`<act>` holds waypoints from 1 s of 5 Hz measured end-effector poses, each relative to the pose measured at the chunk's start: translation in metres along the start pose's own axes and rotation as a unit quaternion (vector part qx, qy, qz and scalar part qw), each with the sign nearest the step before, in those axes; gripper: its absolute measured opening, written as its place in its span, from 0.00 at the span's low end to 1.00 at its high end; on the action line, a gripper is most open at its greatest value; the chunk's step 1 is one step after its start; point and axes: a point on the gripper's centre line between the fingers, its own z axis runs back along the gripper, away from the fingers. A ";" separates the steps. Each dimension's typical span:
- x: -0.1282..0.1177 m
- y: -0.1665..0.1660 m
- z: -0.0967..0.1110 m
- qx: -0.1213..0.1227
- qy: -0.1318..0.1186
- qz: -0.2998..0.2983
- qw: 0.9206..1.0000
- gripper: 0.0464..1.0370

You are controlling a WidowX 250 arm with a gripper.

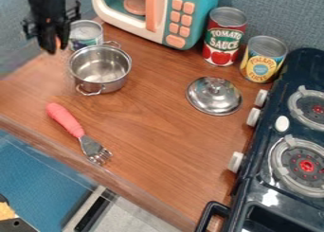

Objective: Put the orange object inside the silver pot

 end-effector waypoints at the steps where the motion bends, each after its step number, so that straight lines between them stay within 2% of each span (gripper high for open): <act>1: -0.011 -0.007 0.020 -0.045 0.018 -0.017 0.999 0.21; 2: -0.039 -0.022 0.024 -0.064 0.053 -0.061 0.995 0.21; 3: -0.060 -0.026 -0.003 -0.029 0.109 -0.083 0.990 0.21; 4: -0.071 -0.037 -0.017 -0.020 0.132 -0.103 0.986 0.21; 5: -0.077 -0.038 -0.022 -0.015 0.147 -0.105 0.983 0.27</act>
